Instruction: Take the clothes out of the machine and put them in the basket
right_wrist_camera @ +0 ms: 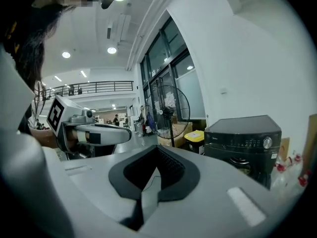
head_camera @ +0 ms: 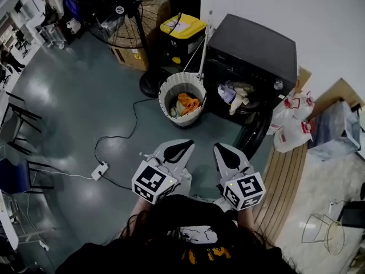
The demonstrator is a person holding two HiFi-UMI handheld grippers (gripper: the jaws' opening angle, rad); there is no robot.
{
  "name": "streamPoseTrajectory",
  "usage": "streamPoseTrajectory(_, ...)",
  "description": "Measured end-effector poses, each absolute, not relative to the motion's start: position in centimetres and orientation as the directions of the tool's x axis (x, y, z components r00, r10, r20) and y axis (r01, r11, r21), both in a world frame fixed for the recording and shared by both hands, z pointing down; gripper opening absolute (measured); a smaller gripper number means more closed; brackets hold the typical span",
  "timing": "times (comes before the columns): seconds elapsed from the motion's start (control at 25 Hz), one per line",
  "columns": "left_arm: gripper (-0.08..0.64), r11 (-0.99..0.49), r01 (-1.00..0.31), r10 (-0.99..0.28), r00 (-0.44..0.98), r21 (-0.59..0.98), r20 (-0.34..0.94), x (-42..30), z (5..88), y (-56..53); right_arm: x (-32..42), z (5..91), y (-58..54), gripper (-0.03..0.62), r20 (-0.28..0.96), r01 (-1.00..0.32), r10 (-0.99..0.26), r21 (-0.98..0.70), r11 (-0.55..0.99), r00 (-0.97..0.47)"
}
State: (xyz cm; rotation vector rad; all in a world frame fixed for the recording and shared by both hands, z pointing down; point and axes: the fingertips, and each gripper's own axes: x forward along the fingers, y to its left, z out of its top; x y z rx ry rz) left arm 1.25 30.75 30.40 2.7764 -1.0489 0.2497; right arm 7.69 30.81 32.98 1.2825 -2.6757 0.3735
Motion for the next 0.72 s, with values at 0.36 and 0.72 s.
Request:
streamPoseTrajectory(0.36,0.000,-0.775,-0.624,-0.593,0.772,0.096,0.232,-1.7,31.4,22.4,4.8,34.1,23.6,0.012,0.286,-0.810,-0.758,-0.186,0.556,-0.586)
streamPoseTrajectory(0.72,0.000,-0.829,-0.549,-0.513,0.823,0.109,0.246,-3.1,32.8,16.5,3.6,35.4,18.8,0.014,0.316,-0.857,-0.798,-0.230,0.461,-0.514)
